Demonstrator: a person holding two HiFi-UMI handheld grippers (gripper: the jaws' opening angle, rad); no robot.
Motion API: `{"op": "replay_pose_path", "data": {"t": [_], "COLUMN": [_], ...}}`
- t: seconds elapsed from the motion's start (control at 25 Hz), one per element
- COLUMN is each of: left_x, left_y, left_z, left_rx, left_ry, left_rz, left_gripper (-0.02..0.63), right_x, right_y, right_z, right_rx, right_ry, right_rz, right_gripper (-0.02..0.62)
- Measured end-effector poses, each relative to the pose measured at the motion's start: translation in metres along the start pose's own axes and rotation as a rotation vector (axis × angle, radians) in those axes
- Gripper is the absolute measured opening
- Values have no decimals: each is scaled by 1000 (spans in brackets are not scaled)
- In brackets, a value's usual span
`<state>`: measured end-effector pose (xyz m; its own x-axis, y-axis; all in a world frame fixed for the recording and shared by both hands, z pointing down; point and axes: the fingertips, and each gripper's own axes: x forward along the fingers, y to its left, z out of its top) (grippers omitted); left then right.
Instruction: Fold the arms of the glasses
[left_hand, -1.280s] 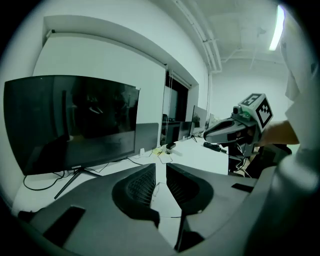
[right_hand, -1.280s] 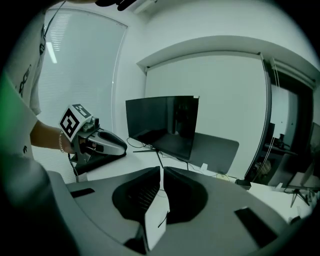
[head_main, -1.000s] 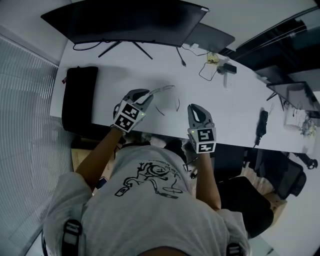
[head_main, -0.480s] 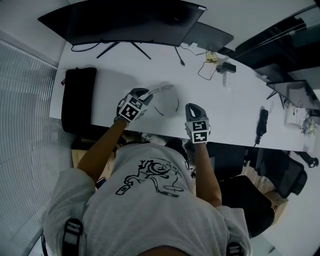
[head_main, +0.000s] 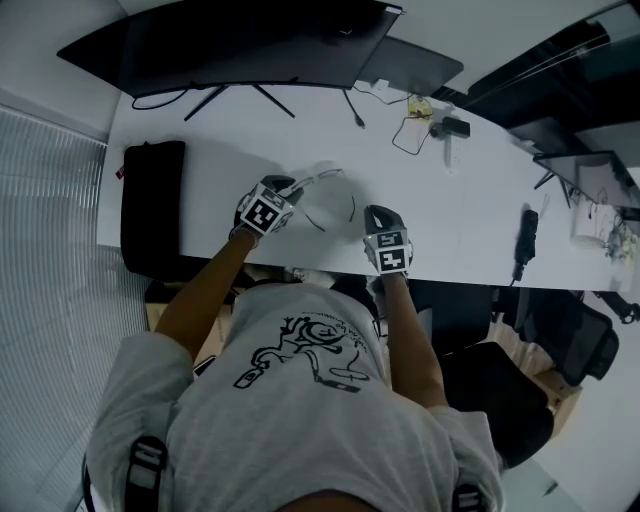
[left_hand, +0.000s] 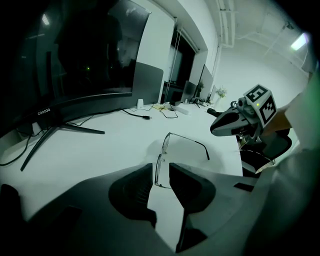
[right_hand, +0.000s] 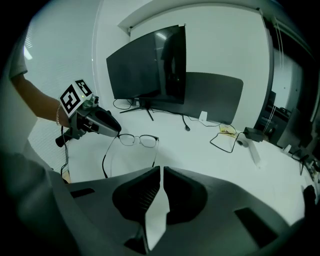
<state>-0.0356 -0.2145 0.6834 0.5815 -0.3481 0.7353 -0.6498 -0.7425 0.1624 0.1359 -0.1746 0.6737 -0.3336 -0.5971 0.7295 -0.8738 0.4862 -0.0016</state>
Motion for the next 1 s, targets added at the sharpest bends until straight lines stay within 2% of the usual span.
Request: {"op": "replay_pose_path", "data": {"t": [0.32,0.68,1.0], "left_x": [18,23,24], "left_y": [3,6,-1], "left_z": [-5,-6,-9], "left_rx": [-7,5,9], "left_ry": [37,34,40], "left_rz": [-18,0,-6], "left_gripper": [106,57,51], "right_x": [25,41,42], "right_y": [2,7,14], "right_z": [-18,-24,-25], "right_rx": [24,20,33], "right_ry": [69,109,111], "right_rz": [26,46,78], "right_gripper": [31,31,31]}}
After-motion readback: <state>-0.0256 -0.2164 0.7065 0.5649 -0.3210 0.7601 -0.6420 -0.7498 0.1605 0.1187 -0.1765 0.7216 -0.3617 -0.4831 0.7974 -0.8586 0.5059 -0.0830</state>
